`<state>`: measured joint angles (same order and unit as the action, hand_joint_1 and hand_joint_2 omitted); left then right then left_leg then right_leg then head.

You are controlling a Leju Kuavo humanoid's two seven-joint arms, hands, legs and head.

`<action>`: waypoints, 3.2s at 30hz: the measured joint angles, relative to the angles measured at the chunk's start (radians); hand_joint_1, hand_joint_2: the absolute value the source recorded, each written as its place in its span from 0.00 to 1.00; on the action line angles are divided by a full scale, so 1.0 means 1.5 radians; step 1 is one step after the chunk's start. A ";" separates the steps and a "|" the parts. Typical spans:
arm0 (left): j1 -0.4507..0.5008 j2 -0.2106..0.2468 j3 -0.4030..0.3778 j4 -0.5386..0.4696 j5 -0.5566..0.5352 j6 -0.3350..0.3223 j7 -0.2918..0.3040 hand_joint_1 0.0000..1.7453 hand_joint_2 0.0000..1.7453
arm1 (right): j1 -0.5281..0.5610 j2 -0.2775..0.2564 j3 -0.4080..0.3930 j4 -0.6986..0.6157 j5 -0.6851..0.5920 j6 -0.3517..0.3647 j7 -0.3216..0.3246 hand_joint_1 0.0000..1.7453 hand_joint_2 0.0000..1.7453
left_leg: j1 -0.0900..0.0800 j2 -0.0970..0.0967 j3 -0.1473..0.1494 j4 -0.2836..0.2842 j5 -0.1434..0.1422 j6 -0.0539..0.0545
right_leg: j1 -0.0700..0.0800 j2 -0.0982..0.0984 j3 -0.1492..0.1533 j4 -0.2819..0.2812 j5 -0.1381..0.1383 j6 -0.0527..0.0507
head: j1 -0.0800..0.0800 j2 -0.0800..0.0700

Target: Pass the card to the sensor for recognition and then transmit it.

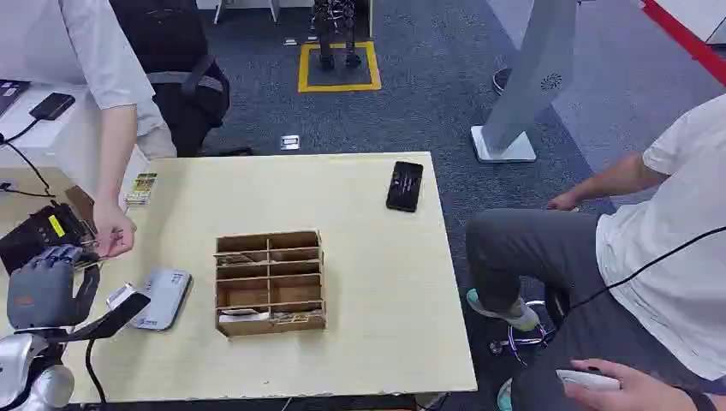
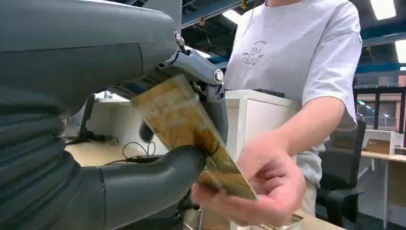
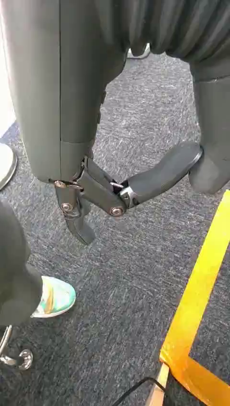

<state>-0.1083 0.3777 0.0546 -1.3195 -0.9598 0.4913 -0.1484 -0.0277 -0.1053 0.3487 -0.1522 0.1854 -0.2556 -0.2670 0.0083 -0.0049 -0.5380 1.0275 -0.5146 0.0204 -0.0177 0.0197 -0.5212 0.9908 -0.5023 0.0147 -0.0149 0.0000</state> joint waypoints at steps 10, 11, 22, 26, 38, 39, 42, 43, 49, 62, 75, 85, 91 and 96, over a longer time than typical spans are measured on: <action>0.002 0.000 0.005 -0.001 0.061 -0.010 -0.044 1.00 1.00 | 0.000 0.000 0.001 0.000 0.005 -0.005 0.001 0.00 1.00 | 0.000 0.000 0.000 0.000 0.000 0.000 | 0.000 0.000 0.000 0.000 0.000 0.000 | 0.000 0.000; 0.004 -0.001 0.006 -0.003 0.074 -0.011 -0.052 1.00 1.00 | 0.000 0.000 0.002 0.000 0.005 -0.005 -0.001 0.00 1.00 | 0.000 0.000 0.000 0.000 0.000 0.000 | 0.000 0.000 0.000 0.000 0.000 0.000 | 0.000 0.000; 0.013 -0.062 0.019 -0.057 0.444 -0.286 0.013 1.00 1.00 | 0.004 0.006 0.001 0.000 -0.005 -0.016 0.007 0.00 1.00 | 0.000 0.000 0.000 0.000 0.000 0.000 | 0.000 0.000 0.000 0.000 0.000 0.000 | 0.000 0.000; 0.025 -0.067 0.020 -0.076 0.523 -0.329 0.056 1.00 1.00 | 0.008 0.007 0.001 0.000 -0.005 -0.018 0.012 0.00 1.00 | 0.000 0.000 -0.001 0.000 0.000 0.000 | 0.000 0.000 -0.001 0.000 0.000 0.000 | 0.000 0.000; 0.018 -0.067 0.015 -0.073 0.440 -0.273 0.091 1.00 1.00 | 0.008 0.010 0.001 0.000 -0.002 -0.020 0.009 0.00 1.00 | 0.000 0.000 -0.001 0.000 0.000 0.000 | 0.000 0.000 -0.001 0.000 0.000 0.000 | 0.000 0.000; 0.018 -0.068 0.014 -0.070 0.431 -0.267 0.091 1.00 1.00 | 0.008 0.010 0.001 0.000 -0.001 -0.020 0.009 0.00 1.00 | 0.000 0.000 -0.001 0.000 0.000 0.000 | 0.000 0.000 -0.001 0.000 0.000 0.000 | 0.000 0.000; 0.016 -0.071 0.011 -0.058 0.399 -0.250 0.095 1.00 1.00 | 0.008 0.011 0.001 0.000 0.001 -0.020 0.010 0.00 1.00 | 0.000 0.000 -0.001 0.000 0.000 0.000 | 0.000 0.000 -0.001 0.000 0.000 0.000 | 0.000 0.000; 0.016 -0.072 0.009 -0.054 0.386 -0.246 0.097 1.00 1.00 | 0.008 0.011 0.001 0.000 0.001 -0.020 0.012 0.00 1.00 | 0.000 0.000 -0.001 0.000 0.000 0.000 | 0.000 0.000 -0.001 0.000 0.000 0.000 | 0.000 0.000; 0.016 -0.083 -0.001 -0.026 0.360 -0.240 0.099 1.00 1.00 | 0.008 0.013 0.001 0.000 0.003 -0.019 0.013 0.00 1.00 | 0.000 0.000 -0.001 0.000 0.000 0.000 | 0.000 0.000 -0.002 0.000 0.000 0.000 | 0.000 0.000; 0.016 -0.087 -0.002 -0.010 0.359 -0.239 0.099 1.00 1.00 | 0.008 0.013 0.001 0.000 0.003 -0.019 0.013 0.00 1.00 | 0.000 0.000 -0.001 0.000 0.000 0.000 | 0.000 0.000 -0.002 0.000 0.000 0.000 | 0.000 0.000; 0.016 -0.098 -0.012 0.000 0.347 -0.246 0.100 1.00 1.00 | 0.008 0.013 0.001 0.000 0.004 -0.019 0.013 0.00 1.00 | 0.000 0.000 -0.001 0.000 0.000 0.000 | 0.000 0.000 -0.002 0.000 0.000 0.000 | 0.000 0.000; 0.011 -0.116 -0.034 0.037 0.246 -0.221 0.134 1.00 1.00 | 0.005 0.015 0.003 0.000 0.015 -0.015 0.016 0.00 1.00 | 0.000 0.000 -0.001 0.000 0.000 0.000 | 0.000 0.000 -0.001 0.000 0.000 0.000 | 0.000 0.000; 0.007 -0.122 -0.034 0.053 0.242 -0.217 0.133 1.00 1.00 | 0.003 0.016 0.003 0.000 0.015 -0.015 0.016 0.00 1.00 | 0.000 0.000 -0.001 0.000 0.000 0.000 | 0.000 0.000 -0.001 0.000 0.000 0.000 | 0.000 0.000; 0.006 -0.125 -0.034 0.058 0.242 -0.217 0.133 1.00 1.00 | 0.003 0.016 0.003 0.000 0.015 -0.015 0.016 0.00 1.00 | 0.000 0.000 -0.001 0.000 0.000 0.000 | 0.000 0.000 -0.001 0.001 0.000 0.000 | 0.000 0.000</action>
<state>-0.0999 0.1900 0.0031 -1.2318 -0.5962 0.1663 0.0515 -0.0229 -0.0809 0.3536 -0.1522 0.2083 -0.2777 -0.2434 0.0080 -0.0053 -0.5391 1.0275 -0.5144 0.0202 -0.0178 0.0194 -0.5230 0.9915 -0.5023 0.0147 -0.0149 0.0000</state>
